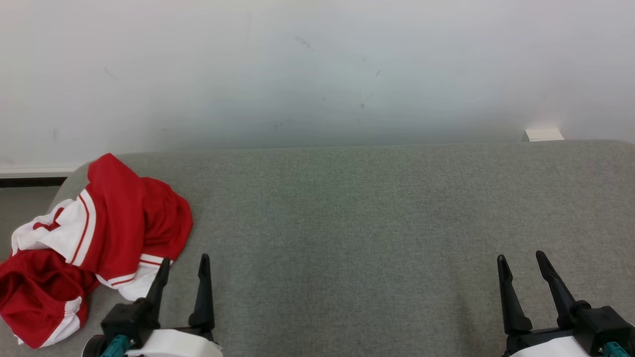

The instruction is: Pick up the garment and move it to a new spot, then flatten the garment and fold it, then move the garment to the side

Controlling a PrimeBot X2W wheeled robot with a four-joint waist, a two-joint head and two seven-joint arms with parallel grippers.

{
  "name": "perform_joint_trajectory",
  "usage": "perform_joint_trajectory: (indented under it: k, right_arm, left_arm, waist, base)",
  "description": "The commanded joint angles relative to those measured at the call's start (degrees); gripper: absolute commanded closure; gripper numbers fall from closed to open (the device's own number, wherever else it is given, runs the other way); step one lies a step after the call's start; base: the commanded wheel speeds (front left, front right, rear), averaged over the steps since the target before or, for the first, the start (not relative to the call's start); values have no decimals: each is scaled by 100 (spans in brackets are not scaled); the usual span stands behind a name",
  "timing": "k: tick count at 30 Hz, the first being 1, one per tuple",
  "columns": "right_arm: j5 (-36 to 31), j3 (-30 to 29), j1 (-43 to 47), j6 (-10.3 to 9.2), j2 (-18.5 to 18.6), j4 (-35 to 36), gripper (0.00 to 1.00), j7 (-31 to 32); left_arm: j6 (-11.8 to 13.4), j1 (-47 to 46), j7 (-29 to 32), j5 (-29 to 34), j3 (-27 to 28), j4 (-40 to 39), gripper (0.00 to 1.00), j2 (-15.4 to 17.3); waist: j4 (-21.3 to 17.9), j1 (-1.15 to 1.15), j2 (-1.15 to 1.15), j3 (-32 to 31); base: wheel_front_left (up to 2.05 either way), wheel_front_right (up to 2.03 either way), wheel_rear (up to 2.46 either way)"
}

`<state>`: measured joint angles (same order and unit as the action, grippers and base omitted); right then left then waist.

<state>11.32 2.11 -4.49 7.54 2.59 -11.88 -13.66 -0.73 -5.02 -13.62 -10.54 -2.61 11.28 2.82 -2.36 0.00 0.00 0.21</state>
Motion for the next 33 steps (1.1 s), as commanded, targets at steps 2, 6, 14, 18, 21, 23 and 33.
perform_joint_trajectory:
  k: [2, 6, 14, 18, 21, 23, 33]
  right_arm:
    - [-177, 8, -40, -9, 48, 24, 0, -68]
    - [-317, 18, -38, -9, 49, 24, 0, -107]
    - [-506, 21, -70, -10, 50, 18, 0, -157]
    - [-485, -2, -71, -10, 49, 28, 0, -157]
    - [-479, -9, -71, -10, 48, 30, 0, -157]
    - [-465, -18, -71, -10, 48, 33, 0, -157]
    - [-379, -24, -93, -10, 47, 39, 0, -157]
  left_arm:
    - [-23, -69, -71, 204, 6, -22, 0, 15]
    - [-25, -74, -105, 246, -7, -38, 0, 14]
    - [-26, -81, -160, 379, -40, -27, 0, 16]
    - [-23, -89, -156, 344, -42, 3, 0, 15]
    - [-20, -94, -156, 336, -39, 13, 0, 15]
    - [-17, -98, -156, 333, -41, 21, 0, 15]
    - [-38, -127, -156, 310, -40, 67, 0, 15]
  waist:
    - [-5, 0, 0, 2]
    - [-18, 0, 0, 4]
    - [-44, 0, 0, 20]
    - [-41, 0, 0, 27]
    - [-39, 0, 0, 28]
    - [-37, 0, 0, 27]
    - [-40, 0, 0, 10]
  base:
    - [0, 0, 0]
    - [0, 0, 0]
    - [0, 0, 0]
    - [0, 0, 0]
    - [0, 0, 0]
    - [0, 0, 0]
    - [0, 0, 0]
